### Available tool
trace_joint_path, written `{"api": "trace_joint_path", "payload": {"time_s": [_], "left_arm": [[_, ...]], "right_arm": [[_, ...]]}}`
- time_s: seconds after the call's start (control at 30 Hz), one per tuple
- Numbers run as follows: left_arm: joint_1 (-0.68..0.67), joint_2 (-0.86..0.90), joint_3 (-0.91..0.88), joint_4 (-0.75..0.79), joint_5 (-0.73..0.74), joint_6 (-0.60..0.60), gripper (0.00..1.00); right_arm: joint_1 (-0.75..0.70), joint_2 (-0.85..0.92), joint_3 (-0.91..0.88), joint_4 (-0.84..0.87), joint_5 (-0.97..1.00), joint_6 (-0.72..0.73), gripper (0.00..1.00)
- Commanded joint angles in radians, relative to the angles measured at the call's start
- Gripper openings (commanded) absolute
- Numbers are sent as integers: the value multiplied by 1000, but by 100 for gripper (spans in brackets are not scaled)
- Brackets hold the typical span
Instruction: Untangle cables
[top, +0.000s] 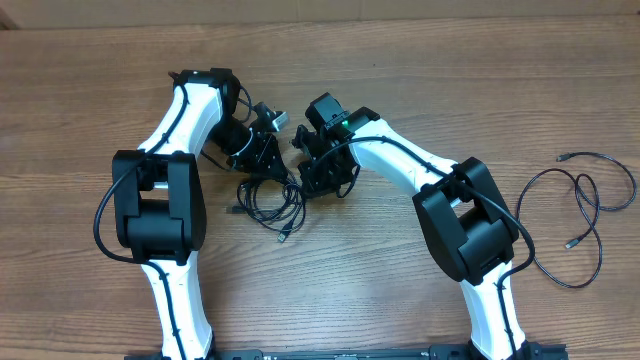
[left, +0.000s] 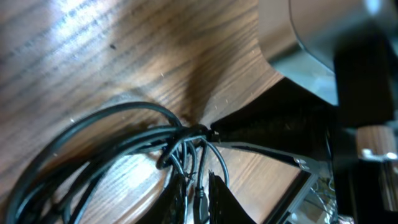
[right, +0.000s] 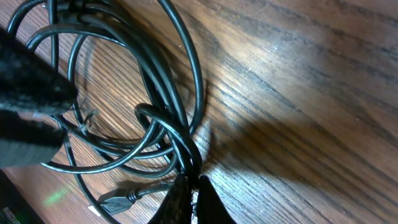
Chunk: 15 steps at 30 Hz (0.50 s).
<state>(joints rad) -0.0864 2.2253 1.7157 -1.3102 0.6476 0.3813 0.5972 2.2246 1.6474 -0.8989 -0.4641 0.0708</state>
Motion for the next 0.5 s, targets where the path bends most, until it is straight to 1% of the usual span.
{"api": "trace_joint_path", "payload": {"time_s": [0.0, 0.1, 0.2, 0.27, 0.33, 0.4, 0.47], "left_arm": [[-7, -22, 23, 18, -29, -29, 15], [-9, -22, 23, 26, -82, -74, 16], [-12, -22, 23, 29, -84, -74, 15], [-17, -22, 23, 32, -125, -77, 13], [-26, -22, 21, 32, -161, -83, 14], [-40, -22, 21, 34, -162, -82, 20], [-52, -22, 20, 37, -178, -82, 28]], "right_arm": [[4, -6, -6, 19, -2, 8, 4], [4, -6, -6, 34, -2, 36, 4], [4, -6, -6, 46, -2, 37, 4], [4, -6, -6, 52, -2, 37, 4], [4, -6, -6, 58, -2, 37, 4], [4, -6, -6, 63, -2, 37, 4], [4, -6, -6, 65, -2, 37, 4]]}}
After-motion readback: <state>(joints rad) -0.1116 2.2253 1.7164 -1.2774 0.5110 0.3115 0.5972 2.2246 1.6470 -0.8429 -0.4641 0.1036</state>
